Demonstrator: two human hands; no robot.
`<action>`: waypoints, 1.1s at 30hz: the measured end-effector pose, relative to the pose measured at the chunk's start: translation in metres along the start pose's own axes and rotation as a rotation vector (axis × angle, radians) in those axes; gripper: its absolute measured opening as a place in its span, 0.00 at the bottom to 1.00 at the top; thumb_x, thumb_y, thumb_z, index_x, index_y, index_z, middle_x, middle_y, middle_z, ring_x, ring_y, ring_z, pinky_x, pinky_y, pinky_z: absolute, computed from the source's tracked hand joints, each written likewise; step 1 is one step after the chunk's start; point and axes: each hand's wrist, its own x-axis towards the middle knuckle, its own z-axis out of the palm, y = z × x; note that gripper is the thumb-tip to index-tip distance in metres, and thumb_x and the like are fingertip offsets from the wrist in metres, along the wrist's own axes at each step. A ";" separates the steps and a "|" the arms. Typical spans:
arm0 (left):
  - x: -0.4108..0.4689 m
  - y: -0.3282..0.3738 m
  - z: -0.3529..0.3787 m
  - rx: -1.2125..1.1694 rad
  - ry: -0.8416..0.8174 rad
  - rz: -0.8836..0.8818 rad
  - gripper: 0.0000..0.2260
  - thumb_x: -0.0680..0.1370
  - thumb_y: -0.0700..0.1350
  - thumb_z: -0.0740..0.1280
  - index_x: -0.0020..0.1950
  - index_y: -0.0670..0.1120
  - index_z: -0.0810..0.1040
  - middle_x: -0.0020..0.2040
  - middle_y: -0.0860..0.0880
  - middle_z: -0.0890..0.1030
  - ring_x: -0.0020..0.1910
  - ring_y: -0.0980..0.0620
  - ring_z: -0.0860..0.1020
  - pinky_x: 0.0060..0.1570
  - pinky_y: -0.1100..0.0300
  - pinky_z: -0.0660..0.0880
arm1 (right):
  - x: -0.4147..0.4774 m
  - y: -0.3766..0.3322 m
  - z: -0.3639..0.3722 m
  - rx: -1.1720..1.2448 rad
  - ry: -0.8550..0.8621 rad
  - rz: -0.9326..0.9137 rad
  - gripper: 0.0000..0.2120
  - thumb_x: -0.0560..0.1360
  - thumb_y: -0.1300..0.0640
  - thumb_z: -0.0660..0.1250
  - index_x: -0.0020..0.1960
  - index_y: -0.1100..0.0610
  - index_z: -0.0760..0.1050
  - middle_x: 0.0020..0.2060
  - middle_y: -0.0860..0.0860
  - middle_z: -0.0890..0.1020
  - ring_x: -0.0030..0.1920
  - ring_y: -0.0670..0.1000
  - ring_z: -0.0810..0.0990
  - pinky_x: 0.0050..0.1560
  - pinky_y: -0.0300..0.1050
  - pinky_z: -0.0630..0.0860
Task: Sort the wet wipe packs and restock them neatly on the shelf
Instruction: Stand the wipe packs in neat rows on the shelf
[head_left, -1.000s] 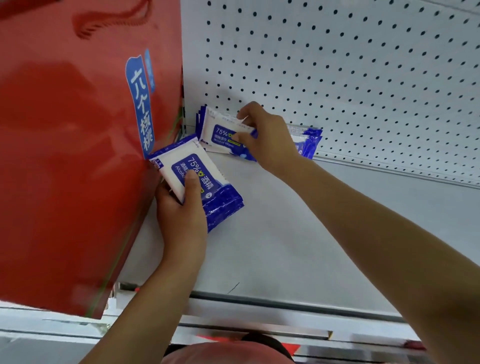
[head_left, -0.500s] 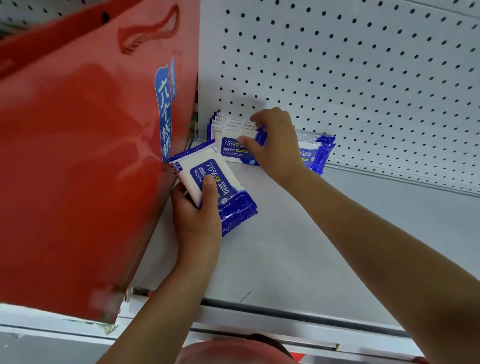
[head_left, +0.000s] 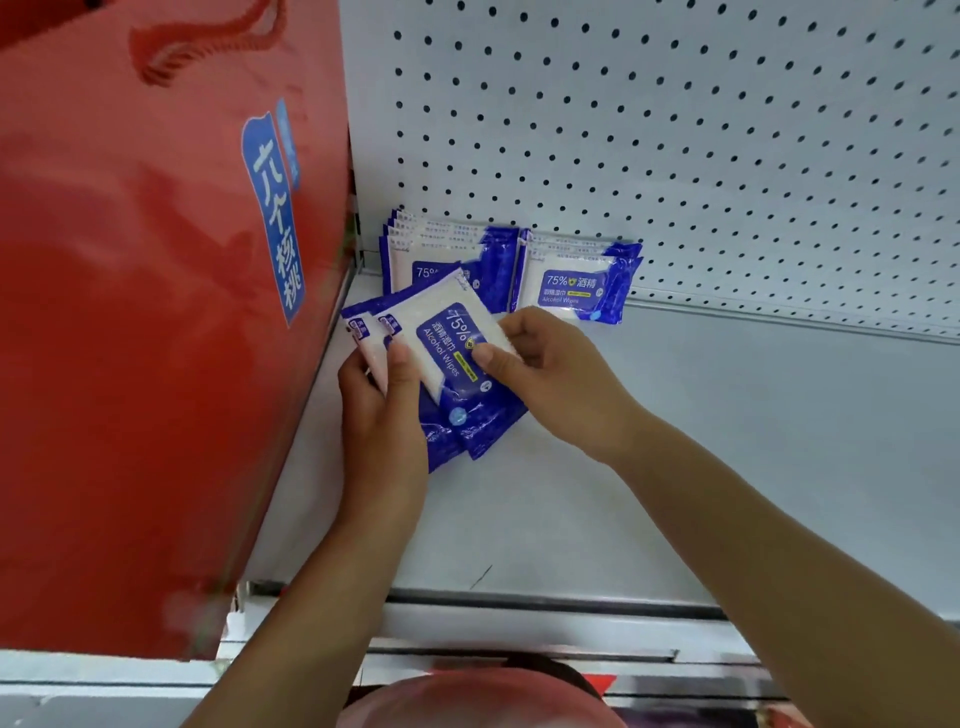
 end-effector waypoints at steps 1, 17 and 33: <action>0.000 -0.001 -0.001 0.019 0.008 -0.003 0.16 0.82 0.56 0.65 0.68 0.56 0.69 0.56 0.57 0.82 0.47 0.63 0.84 0.39 0.63 0.81 | 0.000 0.001 -0.005 0.028 0.025 0.031 0.11 0.78 0.49 0.70 0.55 0.54 0.75 0.49 0.48 0.86 0.46 0.44 0.86 0.43 0.40 0.81; 0.004 -0.008 0.001 0.182 0.072 0.037 0.15 0.83 0.50 0.66 0.68 0.51 0.69 0.51 0.61 0.78 0.39 0.74 0.79 0.31 0.73 0.74 | 0.063 0.040 -0.088 -0.971 0.380 -0.300 0.09 0.76 0.59 0.69 0.55 0.60 0.79 0.51 0.56 0.80 0.53 0.60 0.75 0.49 0.53 0.71; 0.000 -0.002 -0.002 0.100 0.048 0.024 0.18 0.80 0.49 0.71 0.68 0.53 0.71 0.53 0.59 0.81 0.43 0.69 0.82 0.34 0.70 0.78 | 0.001 -0.005 -0.017 -0.441 -0.009 -0.036 0.15 0.77 0.40 0.67 0.50 0.51 0.79 0.43 0.44 0.83 0.43 0.41 0.81 0.44 0.35 0.76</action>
